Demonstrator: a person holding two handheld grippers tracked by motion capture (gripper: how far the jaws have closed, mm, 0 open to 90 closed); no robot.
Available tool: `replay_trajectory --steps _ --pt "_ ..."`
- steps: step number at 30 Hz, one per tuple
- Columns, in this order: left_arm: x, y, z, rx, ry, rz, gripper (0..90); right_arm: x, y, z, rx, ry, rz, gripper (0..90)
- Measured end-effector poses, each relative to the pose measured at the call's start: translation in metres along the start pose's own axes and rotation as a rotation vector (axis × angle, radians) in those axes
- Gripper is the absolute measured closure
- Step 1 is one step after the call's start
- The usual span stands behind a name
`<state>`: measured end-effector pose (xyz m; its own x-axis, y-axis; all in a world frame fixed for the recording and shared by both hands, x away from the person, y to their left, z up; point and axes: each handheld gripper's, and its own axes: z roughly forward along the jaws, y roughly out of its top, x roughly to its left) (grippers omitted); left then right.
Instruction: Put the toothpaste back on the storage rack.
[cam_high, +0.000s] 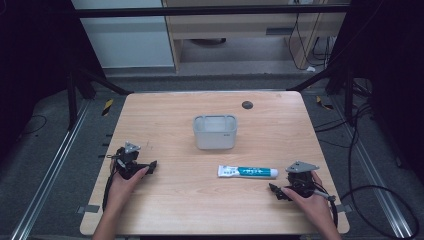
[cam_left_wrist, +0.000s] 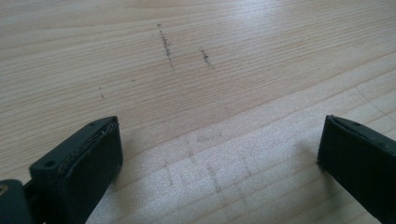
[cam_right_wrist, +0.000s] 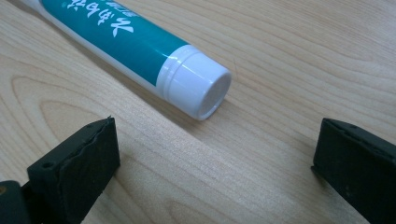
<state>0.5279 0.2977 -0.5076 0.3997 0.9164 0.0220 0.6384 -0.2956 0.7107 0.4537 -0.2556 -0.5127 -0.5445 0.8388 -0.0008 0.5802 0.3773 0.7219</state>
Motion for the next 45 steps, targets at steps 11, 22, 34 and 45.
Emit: replay_trajectory --steps 11,22,34,45 --pt "0.0 0.0 0.0 -0.001 -0.001 -0.001 0.0 0.005 0.024 -0.018 0.05 0.053 -0.089 15.8" --pt "0.0 0.0 0.0 -0.001 -0.001 -0.001 0.0 0.025 0.09 -0.011 0.167 0.163 -0.299 22.9" --pt "0.0 0.0 0.0 -0.002 -0.002 -0.003 0.0 0.052 0.135 0.006 0.242 0.21 -0.463 23.7" --pt "0.0 0.0 0.0 -0.003 -0.002 -0.004 0.0 0.067 0.152 0.022 0.295 0.298 -0.548 44.0"
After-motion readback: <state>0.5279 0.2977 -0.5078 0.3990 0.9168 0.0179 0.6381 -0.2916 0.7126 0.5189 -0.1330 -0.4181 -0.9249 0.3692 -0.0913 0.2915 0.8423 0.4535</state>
